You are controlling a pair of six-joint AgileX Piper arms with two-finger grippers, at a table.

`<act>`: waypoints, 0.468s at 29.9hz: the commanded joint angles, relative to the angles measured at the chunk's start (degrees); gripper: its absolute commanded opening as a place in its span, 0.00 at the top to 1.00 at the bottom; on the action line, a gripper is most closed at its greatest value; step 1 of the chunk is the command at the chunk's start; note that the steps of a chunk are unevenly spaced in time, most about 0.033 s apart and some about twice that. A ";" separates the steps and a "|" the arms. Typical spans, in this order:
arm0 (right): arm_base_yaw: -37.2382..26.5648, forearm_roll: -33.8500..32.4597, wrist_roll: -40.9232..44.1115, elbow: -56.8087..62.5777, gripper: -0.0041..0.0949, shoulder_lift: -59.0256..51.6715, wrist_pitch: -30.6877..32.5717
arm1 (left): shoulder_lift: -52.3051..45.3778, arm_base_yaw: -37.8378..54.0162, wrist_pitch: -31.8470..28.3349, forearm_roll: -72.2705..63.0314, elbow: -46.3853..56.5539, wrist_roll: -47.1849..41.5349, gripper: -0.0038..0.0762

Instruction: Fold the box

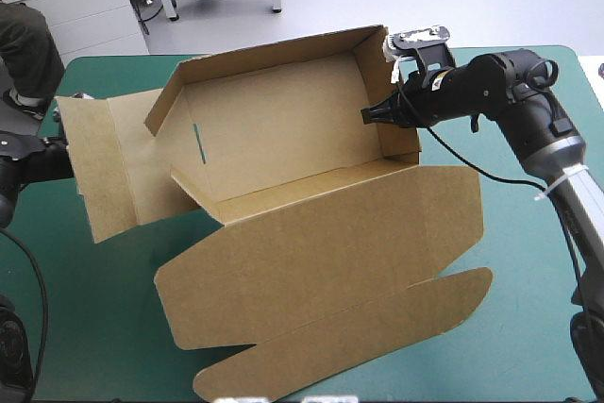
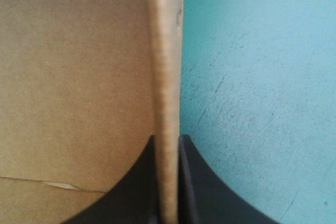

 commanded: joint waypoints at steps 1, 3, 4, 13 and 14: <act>-0.41 2.12 0.34 -1.83 0.98 -1.01 -4.67 | -2.03 -3.10 3.83 -8.14 -1.41 5.10 0.25; -0.55 1.36 0.95 -1.83 0.98 -0.22 -4.93 | -2.03 -3.40 5.60 -8.78 -1.41 5.97 0.25; -1.00 1.59 1.17 -1.83 0.98 -0.08 -5.05 | -2.03 -3.40 6.12 -9.22 -1.41 6.21 0.25; -4.70 3.37 1.17 -1.83 0.98 0.54 -4.33 | -2.03 -3.40 12.88 -18.86 -1.52 12.68 0.25; -4.70 3.28 1.17 -1.83 0.98 0.54 -4.19 | -2.03 -3.40 14.31 -21.56 -1.52 13.81 0.25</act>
